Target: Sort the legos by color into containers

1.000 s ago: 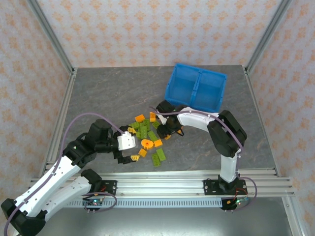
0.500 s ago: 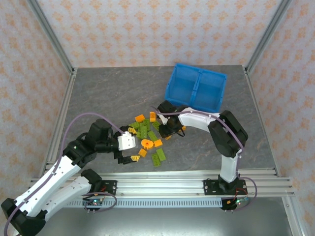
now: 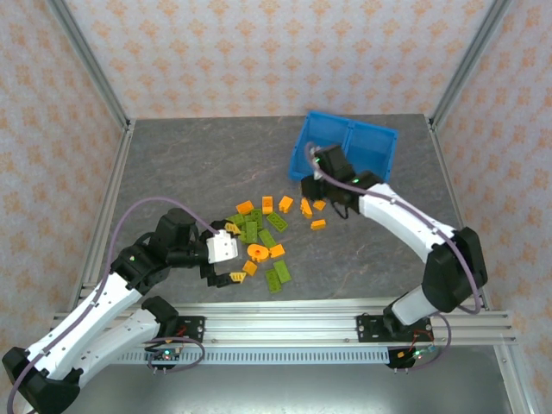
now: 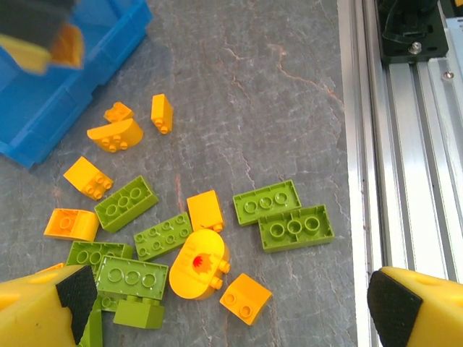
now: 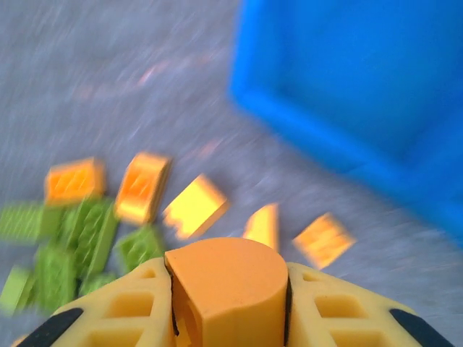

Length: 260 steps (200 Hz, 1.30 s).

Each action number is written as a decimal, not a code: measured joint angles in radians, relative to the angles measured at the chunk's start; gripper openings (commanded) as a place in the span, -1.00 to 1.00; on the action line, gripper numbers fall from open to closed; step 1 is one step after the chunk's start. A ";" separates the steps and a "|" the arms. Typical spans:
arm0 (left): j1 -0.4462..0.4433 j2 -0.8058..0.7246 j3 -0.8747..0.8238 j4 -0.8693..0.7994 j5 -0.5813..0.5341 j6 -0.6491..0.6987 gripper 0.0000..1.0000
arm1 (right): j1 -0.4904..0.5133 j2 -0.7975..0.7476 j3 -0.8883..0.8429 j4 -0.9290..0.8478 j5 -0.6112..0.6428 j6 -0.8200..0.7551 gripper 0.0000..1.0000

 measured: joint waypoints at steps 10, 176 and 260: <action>0.000 -0.006 -0.007 0.020 -0.002 -0.018 0.99 | -0.058 0.002 0.028 0.013 0.042 0.019 -0.51; 0.000 -0.023 -0.021 0.140 -0.140 -0.201 0.99 | -0.401 0.509 0.391 -0.002 0.209 0.209 -0.06; 0.000 -0.003 -0.021 0.126 -0.103 -0.159 0.99 | -0.209 0.021 0.000 0.000 0.064 0.185 0.35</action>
